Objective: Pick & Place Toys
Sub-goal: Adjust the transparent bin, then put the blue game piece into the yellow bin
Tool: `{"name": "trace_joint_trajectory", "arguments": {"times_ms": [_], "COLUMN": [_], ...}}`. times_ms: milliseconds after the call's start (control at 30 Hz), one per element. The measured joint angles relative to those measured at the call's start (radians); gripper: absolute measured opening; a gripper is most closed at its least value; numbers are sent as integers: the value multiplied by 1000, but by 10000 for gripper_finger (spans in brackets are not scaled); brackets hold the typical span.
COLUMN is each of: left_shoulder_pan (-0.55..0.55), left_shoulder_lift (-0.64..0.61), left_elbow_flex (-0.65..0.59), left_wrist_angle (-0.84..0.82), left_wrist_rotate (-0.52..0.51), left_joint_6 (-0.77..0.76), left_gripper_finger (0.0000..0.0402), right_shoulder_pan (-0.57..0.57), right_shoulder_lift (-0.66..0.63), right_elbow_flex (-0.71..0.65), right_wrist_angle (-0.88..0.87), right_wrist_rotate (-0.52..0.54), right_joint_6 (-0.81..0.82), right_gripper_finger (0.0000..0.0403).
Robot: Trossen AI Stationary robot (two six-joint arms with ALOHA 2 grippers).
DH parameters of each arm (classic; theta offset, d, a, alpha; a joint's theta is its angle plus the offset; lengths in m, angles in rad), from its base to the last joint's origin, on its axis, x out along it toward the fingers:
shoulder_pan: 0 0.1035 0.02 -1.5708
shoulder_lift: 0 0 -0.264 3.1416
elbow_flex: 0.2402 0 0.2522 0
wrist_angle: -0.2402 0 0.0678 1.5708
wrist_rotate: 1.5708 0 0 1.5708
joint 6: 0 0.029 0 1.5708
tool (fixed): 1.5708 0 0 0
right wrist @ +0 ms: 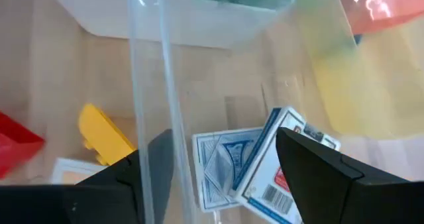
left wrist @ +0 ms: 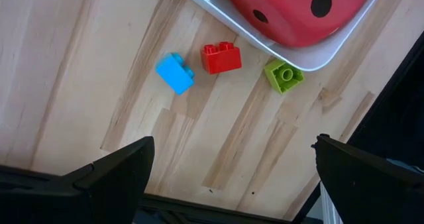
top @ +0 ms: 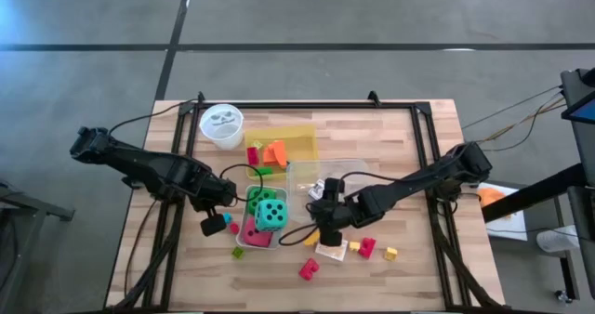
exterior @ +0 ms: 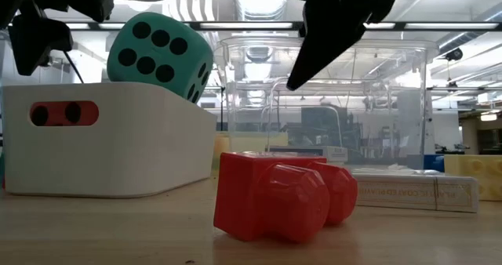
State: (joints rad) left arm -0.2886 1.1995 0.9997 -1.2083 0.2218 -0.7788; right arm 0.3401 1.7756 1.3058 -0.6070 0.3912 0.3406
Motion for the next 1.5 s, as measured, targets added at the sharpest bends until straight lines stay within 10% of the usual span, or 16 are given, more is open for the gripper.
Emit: {"name": "trace_joint_trajectory", "arguments": {"times_ms": [500, 1133, 1500], "left_shoulder_pan": [0, 0, 0], "left_shoulder_lift": [0, 0, 0], "left_elbow_flex": [0, 0, 0], "left_wrist_angle": [0, 0, 0], "left_wrist_rotate": [8, 8, 8], "left_joint_6": [-15, -14, -15], "left_gripper_finger": [400, 400, 400], "right_shoulder_pan": [-1, -7, -7], "right_shoulder_lift": [1, 0, -26], "right_elbow_flex": [-3, -3, -4], "right_wrist_angle": [6, -75, -64], "right_wrist_rotate": [29, 58, 58], "right_joint_6": [-30, 27, 53], "right_gripper_finger": [16, 17, 174]}}
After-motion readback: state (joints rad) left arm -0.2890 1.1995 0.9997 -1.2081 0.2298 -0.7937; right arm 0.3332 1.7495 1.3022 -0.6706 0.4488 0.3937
